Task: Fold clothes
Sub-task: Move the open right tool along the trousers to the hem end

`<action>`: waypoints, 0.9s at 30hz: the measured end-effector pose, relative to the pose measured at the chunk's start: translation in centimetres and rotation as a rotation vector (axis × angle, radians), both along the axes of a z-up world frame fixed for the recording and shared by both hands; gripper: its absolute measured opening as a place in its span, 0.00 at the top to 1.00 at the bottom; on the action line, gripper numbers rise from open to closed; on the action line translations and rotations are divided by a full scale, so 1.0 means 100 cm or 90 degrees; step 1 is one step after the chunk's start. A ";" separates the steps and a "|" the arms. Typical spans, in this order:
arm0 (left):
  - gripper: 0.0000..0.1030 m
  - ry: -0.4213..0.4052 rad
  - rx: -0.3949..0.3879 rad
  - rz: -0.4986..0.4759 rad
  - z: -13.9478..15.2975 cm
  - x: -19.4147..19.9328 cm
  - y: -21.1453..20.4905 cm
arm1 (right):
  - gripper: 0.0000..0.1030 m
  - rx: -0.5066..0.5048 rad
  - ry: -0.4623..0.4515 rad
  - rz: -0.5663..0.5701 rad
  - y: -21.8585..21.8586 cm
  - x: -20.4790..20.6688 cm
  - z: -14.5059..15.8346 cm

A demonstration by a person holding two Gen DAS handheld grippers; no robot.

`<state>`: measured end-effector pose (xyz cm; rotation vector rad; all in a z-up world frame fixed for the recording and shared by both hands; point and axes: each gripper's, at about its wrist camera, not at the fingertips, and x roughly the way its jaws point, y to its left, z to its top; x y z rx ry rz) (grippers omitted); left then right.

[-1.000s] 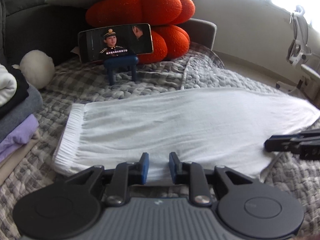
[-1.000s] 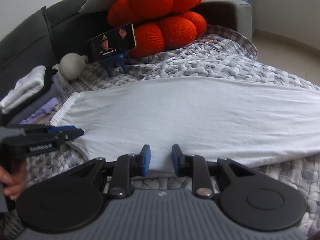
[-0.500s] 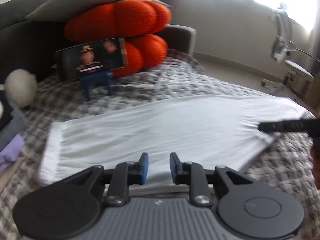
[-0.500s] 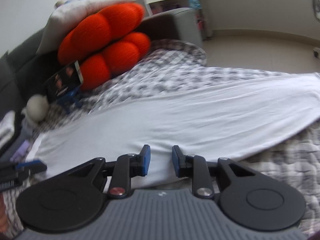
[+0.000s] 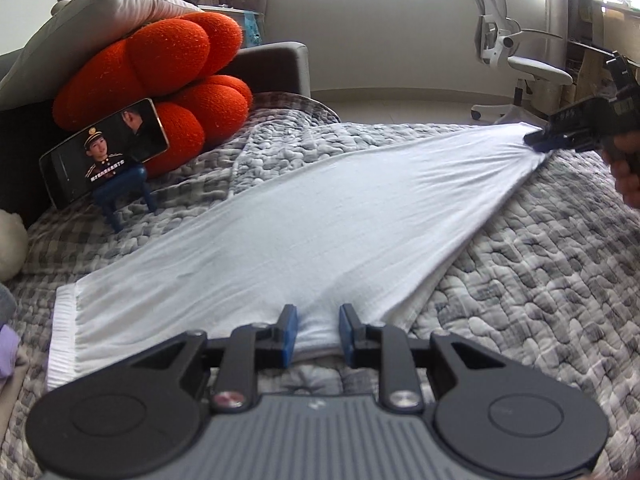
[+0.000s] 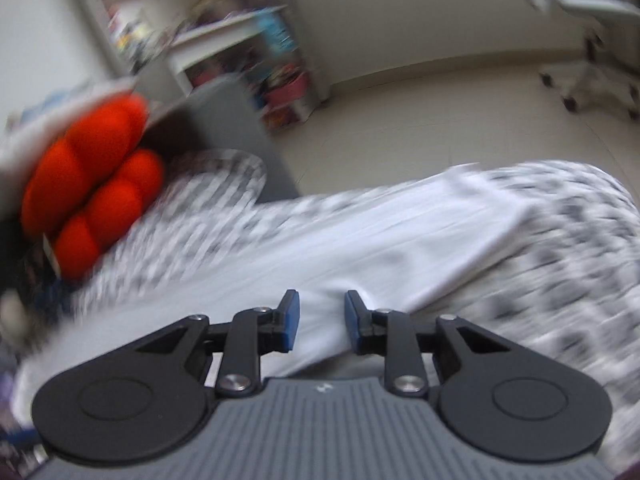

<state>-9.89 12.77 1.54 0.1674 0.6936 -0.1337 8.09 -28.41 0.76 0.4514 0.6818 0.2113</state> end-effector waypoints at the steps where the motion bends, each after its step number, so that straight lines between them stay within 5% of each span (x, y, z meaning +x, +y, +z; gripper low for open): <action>1: 0.76 0.001 -0.003 0.001 0.000 0.001 0.001 | 0.75 0.026 0.005 -0.026 -0.016 0.002 -0.002; 8: 0.75 0.007 -0.016 0.016 0.002 0.002 0.002 | 0.63 0.093 0.029 -0.221 -0.081 -0.017 0.000; 11: 0.74 0.005 -0.033 0.020 0.007 0.001 0.004 | 0.64 0.144 0.033 -0.224 -0.086 -0.028 -0.003; 20: 0.74 0.010 -0.056 0.008 0.011 0.002 -0.003 | 0.62 0.162 0.030 -0.199 -0.066 -0.010 -0.003; 27: 0.73 0.018 -0.042 0.002 0.000 0.003 -0.002 | 0.77 0.181 0.025 -0.239 -0.072 -0.006 -0.009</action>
